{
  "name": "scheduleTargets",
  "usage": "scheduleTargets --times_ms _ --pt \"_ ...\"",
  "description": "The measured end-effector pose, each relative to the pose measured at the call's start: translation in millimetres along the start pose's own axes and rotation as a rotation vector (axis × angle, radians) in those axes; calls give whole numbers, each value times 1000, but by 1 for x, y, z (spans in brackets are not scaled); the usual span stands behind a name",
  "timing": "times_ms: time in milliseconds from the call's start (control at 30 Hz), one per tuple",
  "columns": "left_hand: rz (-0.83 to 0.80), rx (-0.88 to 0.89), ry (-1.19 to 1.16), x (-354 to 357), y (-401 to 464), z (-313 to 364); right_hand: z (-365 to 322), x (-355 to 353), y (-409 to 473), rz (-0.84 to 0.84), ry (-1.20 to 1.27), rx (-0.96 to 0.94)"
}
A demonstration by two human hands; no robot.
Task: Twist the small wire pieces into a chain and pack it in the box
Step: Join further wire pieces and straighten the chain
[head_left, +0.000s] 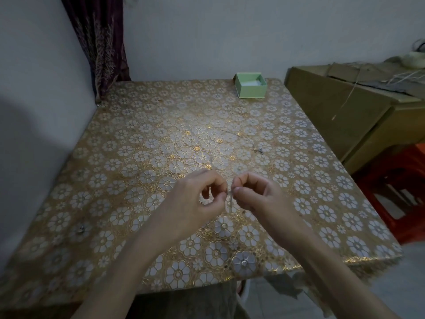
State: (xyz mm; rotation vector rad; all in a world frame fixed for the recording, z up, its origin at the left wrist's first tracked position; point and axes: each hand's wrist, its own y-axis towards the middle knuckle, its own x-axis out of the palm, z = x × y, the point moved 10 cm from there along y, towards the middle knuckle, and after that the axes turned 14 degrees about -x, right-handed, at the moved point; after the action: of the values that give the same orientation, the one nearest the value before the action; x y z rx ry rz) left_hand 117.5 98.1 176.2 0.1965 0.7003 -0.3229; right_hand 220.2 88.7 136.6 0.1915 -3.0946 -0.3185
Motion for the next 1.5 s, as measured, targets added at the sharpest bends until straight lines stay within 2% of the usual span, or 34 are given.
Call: scheduleTargets --times_ms 167,233,467,633,900,1000,1200,1333,1500 --pt "45 73 66 3 6 -1 21 4 9 36 335 124" --pt "60 45 48 2 11 -8 24 2 16 40 365 142" --pt "153 69 37 -7 39 -25 26 -5 46 -63 45 90" --pt "181 96 72 -9 77 -41 28 -13 85 -41 -200 -73" --pt "166 40 58 -3 160 -87 60 -30 162 -28 -568 -183" --pt "151 -16 25 3 191 -108 80 -39 187 24 -590 -164" --pt "76 -155 -155 12 234 -147 121 -54 224 120 -435 -41" --pt "79 -159 -178 20 244 -161 142 -59 233 153 -375 -2" --pt "118 -85 -136 23 244 -164 158 -62 233 165 -409 -2"
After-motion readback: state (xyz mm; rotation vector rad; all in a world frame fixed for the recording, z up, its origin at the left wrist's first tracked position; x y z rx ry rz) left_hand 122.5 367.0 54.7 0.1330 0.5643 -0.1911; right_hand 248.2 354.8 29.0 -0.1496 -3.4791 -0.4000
